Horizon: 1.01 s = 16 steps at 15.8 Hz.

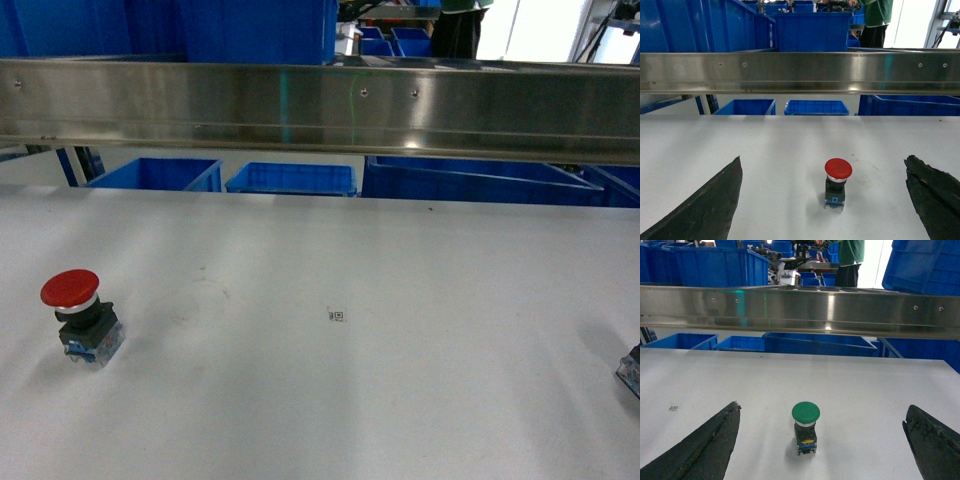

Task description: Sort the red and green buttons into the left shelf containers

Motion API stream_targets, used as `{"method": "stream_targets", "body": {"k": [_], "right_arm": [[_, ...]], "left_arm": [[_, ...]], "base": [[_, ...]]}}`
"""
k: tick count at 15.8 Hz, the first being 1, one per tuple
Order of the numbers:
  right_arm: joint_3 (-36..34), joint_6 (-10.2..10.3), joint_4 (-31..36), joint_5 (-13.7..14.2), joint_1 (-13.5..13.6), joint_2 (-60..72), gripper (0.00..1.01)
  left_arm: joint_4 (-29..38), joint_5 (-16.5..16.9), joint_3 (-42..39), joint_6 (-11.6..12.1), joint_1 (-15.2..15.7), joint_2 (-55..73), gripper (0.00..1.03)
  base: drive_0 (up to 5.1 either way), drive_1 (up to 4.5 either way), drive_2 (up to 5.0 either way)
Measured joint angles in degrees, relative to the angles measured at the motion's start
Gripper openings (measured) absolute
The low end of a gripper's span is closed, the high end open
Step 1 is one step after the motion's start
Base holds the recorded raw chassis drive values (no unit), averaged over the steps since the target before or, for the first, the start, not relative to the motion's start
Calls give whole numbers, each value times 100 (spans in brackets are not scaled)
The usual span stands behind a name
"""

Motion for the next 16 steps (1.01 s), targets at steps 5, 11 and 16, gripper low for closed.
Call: {"method": "stream_targets", "body": {"k": [5, 11, 16], "right_arm": [[0, 0, 0, 0, 0, 0, 98], [0, 0, 0, 2, 0, 0, 98], [0, 0, 0, 2, 0, 0, 98]], "left_arm": [[0, 2, 0, 0, 0, 0, 98], [0, 2, 0, 0, 0, 0, 98], [0, 2, 0, 0, 0, 0, 98]], "base": [[0, 0, 0], [0, 0, 0], [0, 0, 0]]}}
